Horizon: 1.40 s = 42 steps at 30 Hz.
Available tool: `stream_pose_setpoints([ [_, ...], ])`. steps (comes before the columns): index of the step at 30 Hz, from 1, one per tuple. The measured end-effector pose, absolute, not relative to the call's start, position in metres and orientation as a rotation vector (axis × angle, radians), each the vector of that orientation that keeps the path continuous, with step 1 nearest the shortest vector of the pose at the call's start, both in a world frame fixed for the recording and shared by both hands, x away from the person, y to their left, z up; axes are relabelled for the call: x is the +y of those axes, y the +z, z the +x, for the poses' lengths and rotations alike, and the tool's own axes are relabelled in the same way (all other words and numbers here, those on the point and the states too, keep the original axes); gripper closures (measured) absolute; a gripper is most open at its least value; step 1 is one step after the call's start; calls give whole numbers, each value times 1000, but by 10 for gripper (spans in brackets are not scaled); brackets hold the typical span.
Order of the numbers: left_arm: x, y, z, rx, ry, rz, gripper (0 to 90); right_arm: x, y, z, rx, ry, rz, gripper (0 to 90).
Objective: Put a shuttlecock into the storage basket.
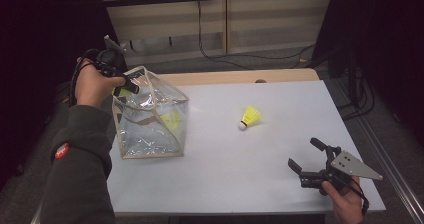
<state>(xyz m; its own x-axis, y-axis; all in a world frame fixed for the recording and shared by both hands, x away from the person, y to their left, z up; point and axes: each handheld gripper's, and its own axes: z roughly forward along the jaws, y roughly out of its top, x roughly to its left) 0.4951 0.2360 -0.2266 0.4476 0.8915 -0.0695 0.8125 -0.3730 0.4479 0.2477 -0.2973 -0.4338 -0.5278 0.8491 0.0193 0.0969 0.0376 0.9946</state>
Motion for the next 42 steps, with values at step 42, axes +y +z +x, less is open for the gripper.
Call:
stream_pose_setpoints([
  [42, 232, -247, 511, 1482, 280, 2261, 815, -298, -434, 247, 1701, 1550, 959, 9],
])
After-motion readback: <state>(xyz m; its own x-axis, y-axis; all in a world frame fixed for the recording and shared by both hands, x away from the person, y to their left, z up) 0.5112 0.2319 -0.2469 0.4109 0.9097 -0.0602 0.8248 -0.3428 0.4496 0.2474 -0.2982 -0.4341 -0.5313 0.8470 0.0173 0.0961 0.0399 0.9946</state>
